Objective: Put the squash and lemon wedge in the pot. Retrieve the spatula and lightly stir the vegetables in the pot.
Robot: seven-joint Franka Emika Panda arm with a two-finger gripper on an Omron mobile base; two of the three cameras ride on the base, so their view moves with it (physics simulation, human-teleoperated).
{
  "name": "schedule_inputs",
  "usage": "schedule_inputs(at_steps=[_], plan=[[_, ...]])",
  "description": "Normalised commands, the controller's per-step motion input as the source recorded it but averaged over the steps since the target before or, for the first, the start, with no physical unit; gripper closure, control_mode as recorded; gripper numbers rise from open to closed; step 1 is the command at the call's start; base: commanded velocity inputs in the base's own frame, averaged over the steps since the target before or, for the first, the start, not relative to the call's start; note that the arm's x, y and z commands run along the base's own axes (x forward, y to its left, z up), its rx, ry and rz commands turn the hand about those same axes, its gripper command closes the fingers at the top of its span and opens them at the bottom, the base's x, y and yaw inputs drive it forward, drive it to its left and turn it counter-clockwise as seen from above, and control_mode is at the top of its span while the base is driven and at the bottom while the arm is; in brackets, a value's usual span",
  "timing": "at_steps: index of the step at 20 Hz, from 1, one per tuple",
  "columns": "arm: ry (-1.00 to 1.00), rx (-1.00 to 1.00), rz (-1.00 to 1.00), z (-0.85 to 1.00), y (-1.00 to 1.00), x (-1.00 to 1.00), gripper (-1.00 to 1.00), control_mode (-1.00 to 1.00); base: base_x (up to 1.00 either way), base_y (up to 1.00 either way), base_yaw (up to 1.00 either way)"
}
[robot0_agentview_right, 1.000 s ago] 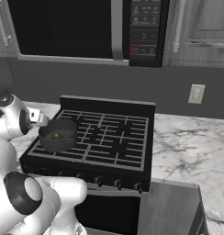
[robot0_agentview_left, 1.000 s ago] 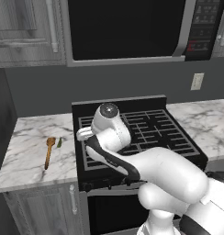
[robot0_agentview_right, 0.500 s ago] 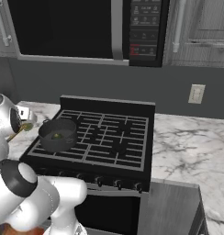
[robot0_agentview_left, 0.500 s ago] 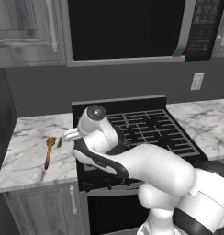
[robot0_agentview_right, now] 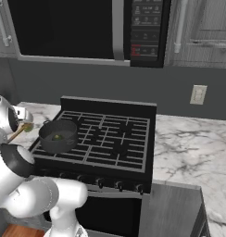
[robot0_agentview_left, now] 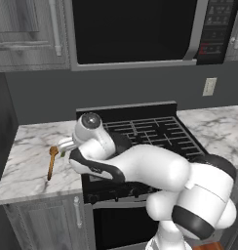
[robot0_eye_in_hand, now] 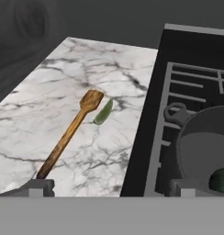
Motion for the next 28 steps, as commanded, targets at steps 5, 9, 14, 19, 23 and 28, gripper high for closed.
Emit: schedule_inputs(at_steps=[5,9,14,19,23,28], plan=[[0.05,0.0,0.0,-0.24,0.05,0.27,-1.0,-1.0,0.0,0.0,0.0],[0.06,0.0,-0.03,-0.34,0.01,0.23,-1.0,-1.0,0.0,0.0,0.0],[0.03,0.03,-0.05,-0.33,0.17,0.19,-1.0,-1.0,0.0,0.0,0.0],[0.0,0.0,-0.08,-0.23,0.21,0.26,-1.0,-1.0,0.0,0.0,0.0],[0.0,0.0,-0.1,-0.13,0.3,0.31,-1.0,-1.0,0.0,0.0,0.0],[0.0,0.0,-0.09,0.0,0.28,0.36,-1.0,-1.0,0.0,0.0,0.0]])
